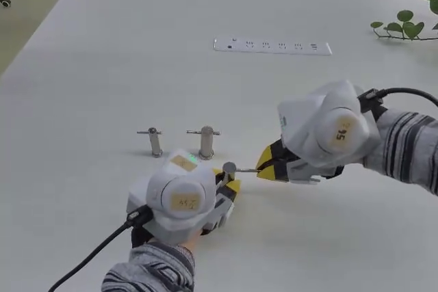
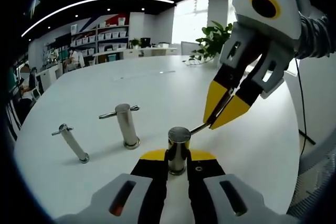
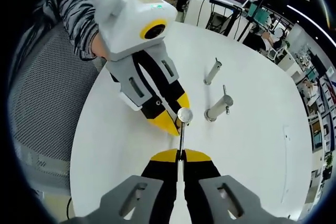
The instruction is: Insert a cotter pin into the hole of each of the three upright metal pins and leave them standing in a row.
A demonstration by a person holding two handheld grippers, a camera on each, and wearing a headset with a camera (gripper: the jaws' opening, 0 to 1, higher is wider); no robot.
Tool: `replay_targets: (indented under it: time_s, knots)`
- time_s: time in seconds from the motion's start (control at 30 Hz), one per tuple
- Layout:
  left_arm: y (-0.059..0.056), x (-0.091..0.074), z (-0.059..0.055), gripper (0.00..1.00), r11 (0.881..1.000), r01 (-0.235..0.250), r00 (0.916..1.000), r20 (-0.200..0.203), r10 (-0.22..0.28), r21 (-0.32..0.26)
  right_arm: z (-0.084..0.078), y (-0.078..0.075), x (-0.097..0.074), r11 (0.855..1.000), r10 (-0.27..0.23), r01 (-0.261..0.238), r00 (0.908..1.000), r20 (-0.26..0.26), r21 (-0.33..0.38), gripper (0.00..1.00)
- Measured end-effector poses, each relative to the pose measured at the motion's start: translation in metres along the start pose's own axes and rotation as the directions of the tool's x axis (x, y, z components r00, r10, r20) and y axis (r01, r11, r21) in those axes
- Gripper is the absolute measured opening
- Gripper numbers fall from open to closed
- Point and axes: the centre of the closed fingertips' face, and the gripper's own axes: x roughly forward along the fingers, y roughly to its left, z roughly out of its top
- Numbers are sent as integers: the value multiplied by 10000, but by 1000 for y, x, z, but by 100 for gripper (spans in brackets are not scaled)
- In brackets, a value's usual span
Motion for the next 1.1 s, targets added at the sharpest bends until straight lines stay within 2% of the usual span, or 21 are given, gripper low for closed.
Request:
replay_targets:
  time_s: [0.1,0.13,0.23,0.4,0.67,0.73,0.8,0.97,1.1]
  knots:
    - [0,0,0,10,10000,-3,10000,28,3,15,2,-1,0,10000,37,-37,9999,105,43,0]
    - [0,0,0,10,10000,32,10000,29,-32,29,9,1,1,9998,196,-200,9982,567,62,0]
    - [0,0,-1,10,9999,96,10000,16,-97,70,4,0,-1,9984,218,-246,9982,550,502,0]
    - [-1,1,-1,10,9999,73,10000,28,-73,142,2,1,1,9991,185,-200,9989,428,364,0]
    - [0,1,-1,10,9999,1,10000,65,-1,122,1,0,1,9971,72,-129,9971,758,750,0]
    - [0,1,-1,10,9999,-8,10000,81,7,144,0,0,1,9962,59,-140,9955,943,860,0]
    - [-1,1,-1,9,9999,15,10000,90,-16,167,6,2,1,9933,113,-270,9903,1387,1120,0]
    - [-1,1,-1,9,9999,-57,9999,101,55,146,3,-1,4,9967,25,-106,9949,1010,801,0]
    - [-1,1,-1,10,9999,-65,9999,127,63,130,8,-1,8,9973,-26,-50,9946,1040,729,0]
